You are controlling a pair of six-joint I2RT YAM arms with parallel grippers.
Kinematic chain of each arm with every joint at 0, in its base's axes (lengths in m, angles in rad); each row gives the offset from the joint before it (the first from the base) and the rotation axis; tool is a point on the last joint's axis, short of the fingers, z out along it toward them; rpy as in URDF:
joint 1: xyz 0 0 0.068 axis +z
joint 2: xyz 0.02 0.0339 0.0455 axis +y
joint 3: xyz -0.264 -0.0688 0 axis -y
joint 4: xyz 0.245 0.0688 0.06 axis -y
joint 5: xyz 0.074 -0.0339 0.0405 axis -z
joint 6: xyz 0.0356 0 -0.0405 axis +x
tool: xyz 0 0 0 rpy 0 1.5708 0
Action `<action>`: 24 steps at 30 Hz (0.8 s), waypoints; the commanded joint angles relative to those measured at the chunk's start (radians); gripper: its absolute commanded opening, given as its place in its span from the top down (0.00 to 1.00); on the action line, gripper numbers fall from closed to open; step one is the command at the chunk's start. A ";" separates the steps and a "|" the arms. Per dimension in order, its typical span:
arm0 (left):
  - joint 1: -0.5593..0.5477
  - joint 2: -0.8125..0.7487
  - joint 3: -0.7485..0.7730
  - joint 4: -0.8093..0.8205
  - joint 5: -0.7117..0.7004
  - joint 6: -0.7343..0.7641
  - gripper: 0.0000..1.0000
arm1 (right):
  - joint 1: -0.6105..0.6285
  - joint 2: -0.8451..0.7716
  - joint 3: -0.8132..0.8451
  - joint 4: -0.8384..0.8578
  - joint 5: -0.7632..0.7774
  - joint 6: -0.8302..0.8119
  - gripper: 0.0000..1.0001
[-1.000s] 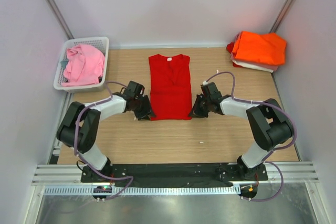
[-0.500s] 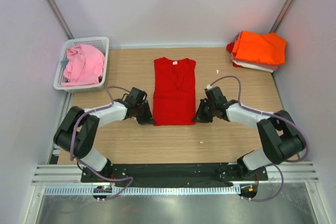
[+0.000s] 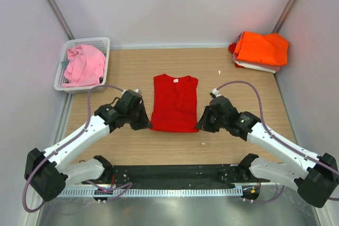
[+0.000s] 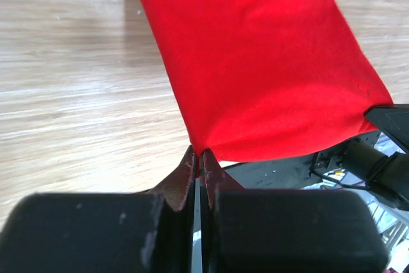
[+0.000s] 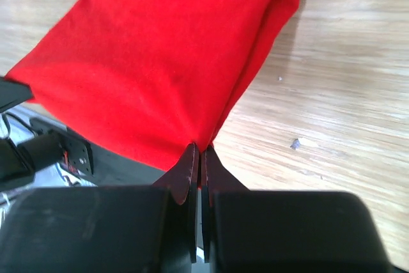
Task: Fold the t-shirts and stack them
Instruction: Fold the tshirt
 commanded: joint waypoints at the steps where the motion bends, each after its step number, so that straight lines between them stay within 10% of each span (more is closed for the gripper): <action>1: -0.003 0.033 0.110 -0.139 -0.098 0.029 1.00 | 0.002 0.002 0.150 -0.117 0.148 0.008 0.99; 18: 0.076 0.390 0.510 -0.159 -0.160 0.172 1.00 | -0.169 0.307 0.450 -0.123 0.257 -0.208 0.99; 24: 0.247 0.745 0.868 -0.183 -0.074 0.226 1.00 | -0.300 0.657 0.868 -0.126 0.217 -0.265 0.99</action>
